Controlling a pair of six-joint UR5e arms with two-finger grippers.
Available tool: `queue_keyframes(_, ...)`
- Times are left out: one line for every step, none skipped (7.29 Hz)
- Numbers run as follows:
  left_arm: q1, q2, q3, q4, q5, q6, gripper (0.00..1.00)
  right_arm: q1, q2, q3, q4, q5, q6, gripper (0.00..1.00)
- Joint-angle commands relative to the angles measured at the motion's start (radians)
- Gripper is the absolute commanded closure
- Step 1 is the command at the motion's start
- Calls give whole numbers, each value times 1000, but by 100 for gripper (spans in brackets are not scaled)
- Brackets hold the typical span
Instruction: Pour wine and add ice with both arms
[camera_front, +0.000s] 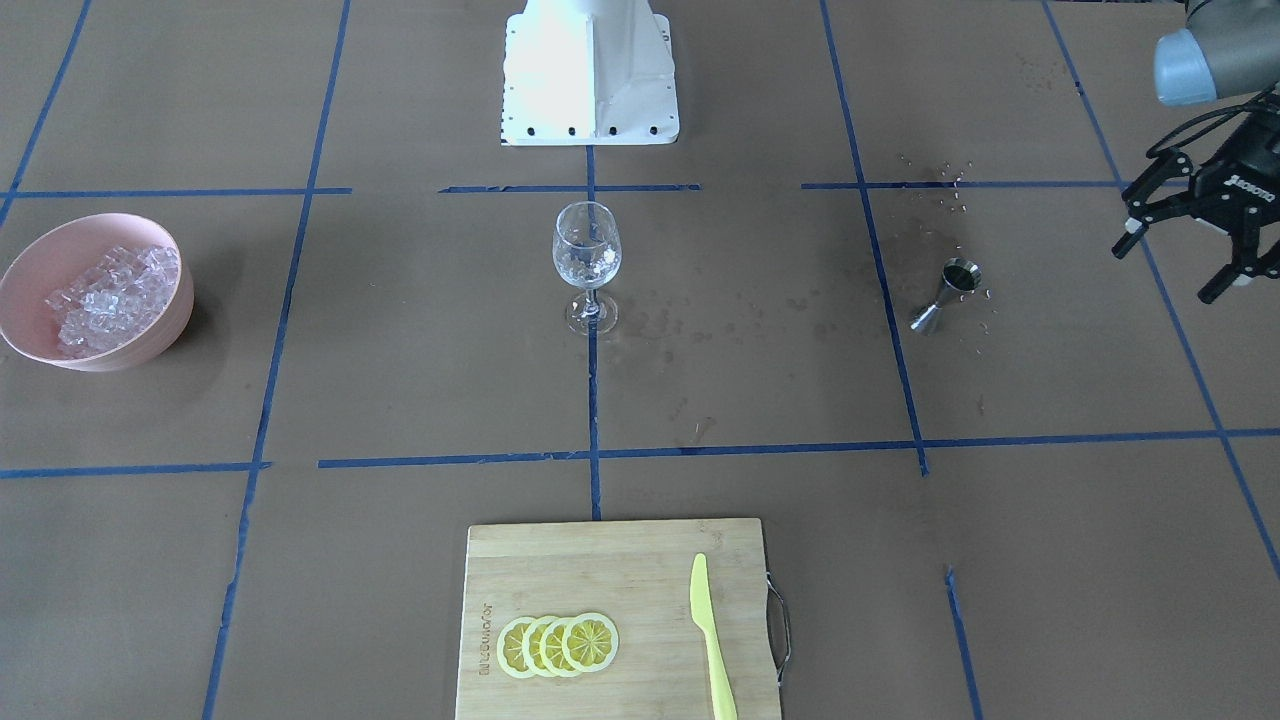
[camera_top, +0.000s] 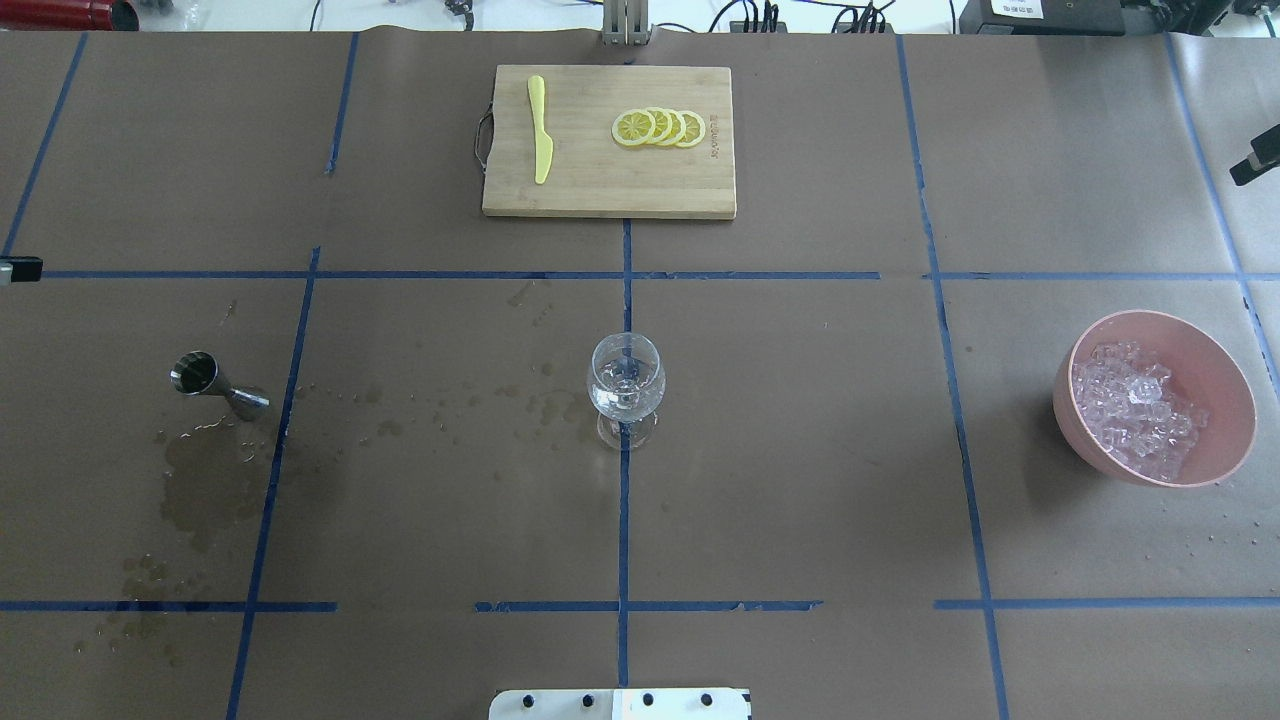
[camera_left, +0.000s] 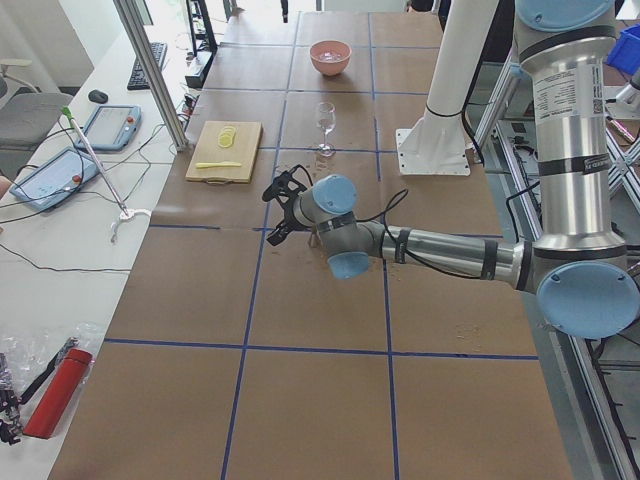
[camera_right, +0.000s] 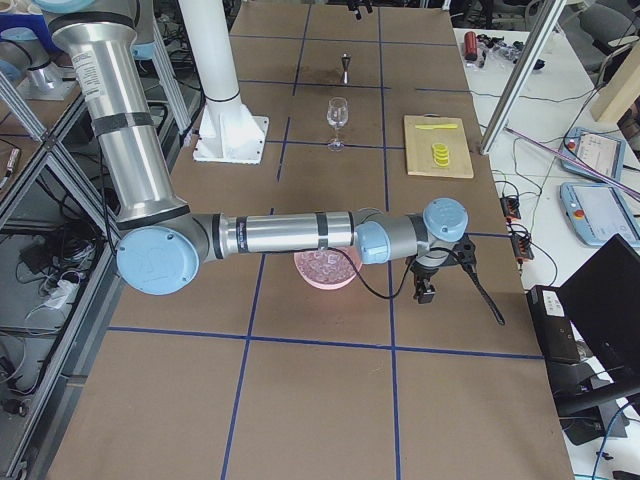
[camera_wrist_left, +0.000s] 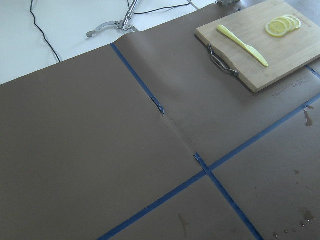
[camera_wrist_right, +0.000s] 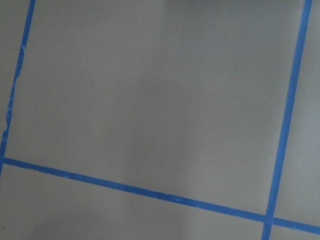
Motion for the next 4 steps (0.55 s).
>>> queue_keyframes(188, 81, 2, -156, 189, -105, 0, 0, -11, 5, 0, 5, 0, 0)
queue_keyframes(267, 116, 4, -190, 289, -108, 0, 0, -19, 5, 0, 24, 0, 0)
queue_keyframes(303, 168, 5, -286, 312, -108, 0, 0, -35, 15, 0, 43, 0, 0)
queue_keyframes(340, 190, 8, -369, 313, -143, 1, 0, -37, 29, -1, 57, 0, 0)
